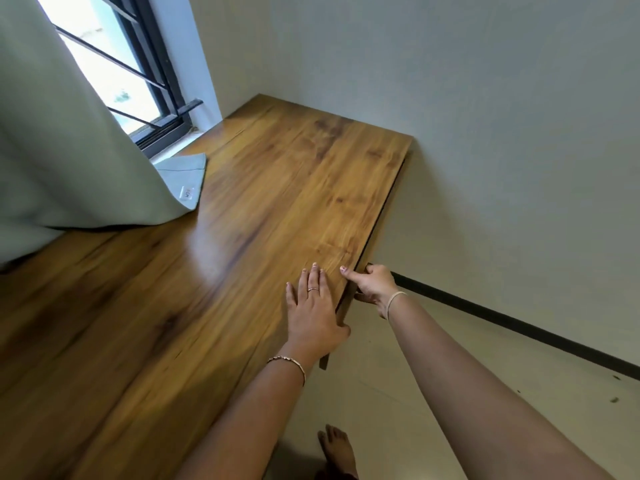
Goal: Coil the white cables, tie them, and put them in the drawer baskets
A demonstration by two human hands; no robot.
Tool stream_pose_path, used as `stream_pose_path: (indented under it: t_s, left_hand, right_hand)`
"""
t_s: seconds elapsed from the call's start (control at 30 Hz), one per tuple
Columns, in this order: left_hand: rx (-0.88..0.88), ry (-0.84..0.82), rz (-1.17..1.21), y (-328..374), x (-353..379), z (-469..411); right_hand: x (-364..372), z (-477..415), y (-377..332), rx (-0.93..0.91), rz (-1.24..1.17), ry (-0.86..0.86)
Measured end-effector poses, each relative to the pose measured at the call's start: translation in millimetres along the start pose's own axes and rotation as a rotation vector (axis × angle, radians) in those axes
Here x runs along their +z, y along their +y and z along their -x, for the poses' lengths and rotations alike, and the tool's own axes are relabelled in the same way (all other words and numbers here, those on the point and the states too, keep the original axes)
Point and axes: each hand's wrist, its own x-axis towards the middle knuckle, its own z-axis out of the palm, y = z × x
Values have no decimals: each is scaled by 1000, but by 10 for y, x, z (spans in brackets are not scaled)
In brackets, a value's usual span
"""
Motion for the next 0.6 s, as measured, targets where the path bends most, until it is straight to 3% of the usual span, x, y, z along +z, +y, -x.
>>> stream_pose_path:
  t_s: [0.23, 0.43, 0.53, 0.6]
  left_hand:
    - [1, 58, -64, -59, 22, -29]
    - [1, 76, -150, 28, 50, -33]
    - [9, 49, -196, 86, 33, -22]
    - [38, 65, -175, 21, -42, -14]
  right_hand:
    - [-2, -529, 251, -37, -97, -121]
    - [24, -113, 36, -10, -179, -127]
    - [28, -31, 8, -24, -134, -133]
    - [93, 40, -61, -83, 30, -56]
